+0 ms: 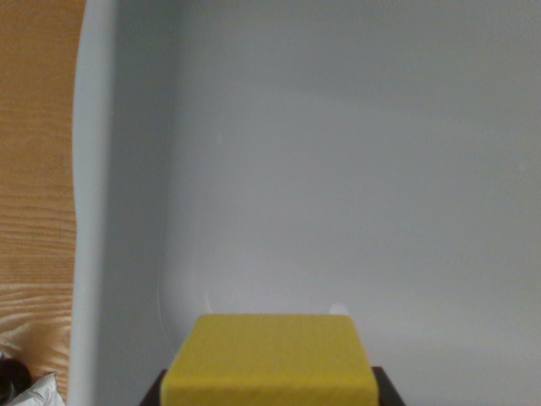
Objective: Pick yellow cube
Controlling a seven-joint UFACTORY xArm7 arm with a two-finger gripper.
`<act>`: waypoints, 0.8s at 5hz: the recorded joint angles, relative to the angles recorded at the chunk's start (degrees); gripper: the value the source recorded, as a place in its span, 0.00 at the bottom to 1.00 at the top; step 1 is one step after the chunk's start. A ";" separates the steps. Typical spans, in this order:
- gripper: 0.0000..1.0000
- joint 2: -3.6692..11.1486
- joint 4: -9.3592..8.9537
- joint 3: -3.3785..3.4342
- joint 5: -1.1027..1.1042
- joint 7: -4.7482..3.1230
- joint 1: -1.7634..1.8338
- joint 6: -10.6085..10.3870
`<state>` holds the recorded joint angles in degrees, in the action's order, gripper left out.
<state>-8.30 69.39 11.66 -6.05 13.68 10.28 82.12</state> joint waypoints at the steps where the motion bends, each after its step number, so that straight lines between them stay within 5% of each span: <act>1: 1.00 0.00 0.00 0.00 0.00 0.00 0.00 0.00; 4: 1.00 -0.93 1.19 -0.03 -0.13 -0.01 -0.05 2.10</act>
<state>-9.23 70.57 11.63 -6.18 13.67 10.23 84.22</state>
